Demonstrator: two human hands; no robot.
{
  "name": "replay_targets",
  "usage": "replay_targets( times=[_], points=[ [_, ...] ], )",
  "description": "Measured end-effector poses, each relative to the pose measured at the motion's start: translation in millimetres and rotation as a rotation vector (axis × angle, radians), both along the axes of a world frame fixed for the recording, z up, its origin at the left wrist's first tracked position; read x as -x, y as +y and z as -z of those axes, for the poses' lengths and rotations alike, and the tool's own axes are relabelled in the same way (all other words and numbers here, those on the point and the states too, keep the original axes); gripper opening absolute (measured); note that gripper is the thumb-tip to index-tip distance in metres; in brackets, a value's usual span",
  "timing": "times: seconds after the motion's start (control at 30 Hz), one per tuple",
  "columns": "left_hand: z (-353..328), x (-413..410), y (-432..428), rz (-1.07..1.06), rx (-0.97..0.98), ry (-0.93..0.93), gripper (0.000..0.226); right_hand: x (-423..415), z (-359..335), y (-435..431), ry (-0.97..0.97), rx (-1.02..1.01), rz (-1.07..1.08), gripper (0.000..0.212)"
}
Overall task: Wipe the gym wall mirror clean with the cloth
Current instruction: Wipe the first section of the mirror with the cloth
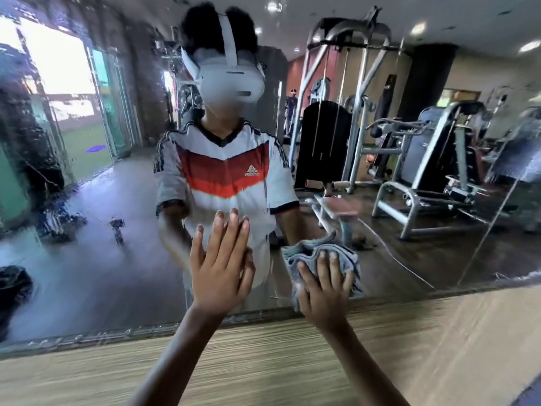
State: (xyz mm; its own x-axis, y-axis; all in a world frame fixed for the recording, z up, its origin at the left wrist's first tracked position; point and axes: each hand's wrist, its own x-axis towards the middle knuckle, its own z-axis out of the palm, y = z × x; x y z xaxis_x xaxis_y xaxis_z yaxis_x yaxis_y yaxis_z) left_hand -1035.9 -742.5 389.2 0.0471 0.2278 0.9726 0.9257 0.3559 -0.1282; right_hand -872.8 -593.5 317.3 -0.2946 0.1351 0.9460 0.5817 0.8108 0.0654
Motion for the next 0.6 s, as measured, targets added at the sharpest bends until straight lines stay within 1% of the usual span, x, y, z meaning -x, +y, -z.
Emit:
replay_targets(
  times=[0.07,0.13,0.17,0.23,0.3,0.37,0.43,0.53,0.6],
  points=[
    [-2,-1,0,0.012,0.008,-0.002,0.054,-20,-2,19,0.093,0.125,0.061,0.048],
    [-3,-2,-1,0.006,0.014,-0.006,0.053,-22,-27,27,0.277,0.301,0.117,0.052],
    [-3,-2,-1,0.0,0.018,-0.008,0.053,-17,-44,25,0.368,0.354,0.134,0.054],
    [-4,-3,0,-0.006,0.029,-0.013,0.053,0,-77,12,0.469,0.364,0.101,0.056],
    [-6,-4,0,-0.014,0.025,-0.007,0.052,20,-95,-6,0.431,0.262,0.042,0.057],
    [-8,-3,0,-0.013,0.022,0.001,0.051,35,-97,-23,0.323,0.15,-0.008,0.056],
    [-10,-2,0,-0.002,0.03,0.009,0.052,41,-84,-29,0.199,0.047,-0.043,0.058],
    [-13,-2,-2,-0.008,0.037,0.011,0.055,21,-54,-11,-0.009,-0.131,-0.055,0.058],
    [-24,0,-7,-0.016,0.032,0.008,0.056,-2,-42,8,-0.062,-0.156,-0.056,0.056]
  ],
)
